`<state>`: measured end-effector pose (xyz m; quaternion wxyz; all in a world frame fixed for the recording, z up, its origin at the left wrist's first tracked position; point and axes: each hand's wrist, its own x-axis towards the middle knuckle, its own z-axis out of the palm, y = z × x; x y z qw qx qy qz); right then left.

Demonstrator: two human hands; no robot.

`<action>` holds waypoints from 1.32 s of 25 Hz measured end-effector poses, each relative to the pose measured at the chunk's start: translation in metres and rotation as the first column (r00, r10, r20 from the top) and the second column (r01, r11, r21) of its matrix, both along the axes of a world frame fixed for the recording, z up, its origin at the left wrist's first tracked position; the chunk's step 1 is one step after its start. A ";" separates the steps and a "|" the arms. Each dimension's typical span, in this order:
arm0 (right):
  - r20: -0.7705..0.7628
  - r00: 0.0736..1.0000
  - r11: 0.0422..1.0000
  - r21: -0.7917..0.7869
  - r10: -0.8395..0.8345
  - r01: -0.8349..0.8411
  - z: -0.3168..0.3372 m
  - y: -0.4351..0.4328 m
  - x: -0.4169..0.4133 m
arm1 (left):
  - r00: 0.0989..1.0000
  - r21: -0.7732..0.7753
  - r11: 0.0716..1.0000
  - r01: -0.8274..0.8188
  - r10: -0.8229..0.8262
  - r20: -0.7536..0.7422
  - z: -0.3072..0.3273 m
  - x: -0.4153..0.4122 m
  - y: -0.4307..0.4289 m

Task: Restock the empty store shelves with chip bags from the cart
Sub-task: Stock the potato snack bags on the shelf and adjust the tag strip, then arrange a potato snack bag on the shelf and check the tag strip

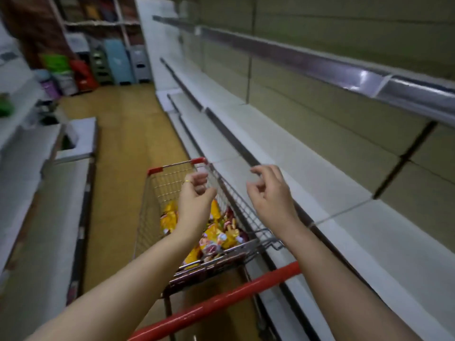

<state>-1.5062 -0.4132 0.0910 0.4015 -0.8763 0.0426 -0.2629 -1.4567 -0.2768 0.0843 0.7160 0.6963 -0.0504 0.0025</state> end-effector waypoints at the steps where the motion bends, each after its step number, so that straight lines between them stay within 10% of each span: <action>1: -0.074 0.997 0.999 0.006 0.038 -0.038 -0.012 0.008 0.014 | 0.998 0.013 0.999 -0.043 0.044 -0.054 -0.011 0.011 0.013; 11: -0.538 0.840 0.997 0.012 0.072 -0.078 -0.122 0.033 0.128 | 0.877 0.079 0.987 -0.140 0.161 -0.453 -0.132 0.104 0.065; 18: -0.859 0.507 0.992 0.012 0.074 -0.125 -0.213 0.024 0.182 | 0.760 0.130 0.971 -0.202 0.239 -0.604 -0.203 0.107 0.069; 28: -0.982 0.184 0.995 0.026 0.043 -0.097 -0.332 0.015 0.215 | 0.631 0.140 0.988 -0.058 0.145 -0.762 -0.233 0.112 0.070; 33: -0.980 0.198 0.994 -0.044 -0.023 -0.104 -0.357 0.013 0.212 | 0.554 0.141 0.982 -0.123 0.186 -0.812 -0.241 0.119 0.072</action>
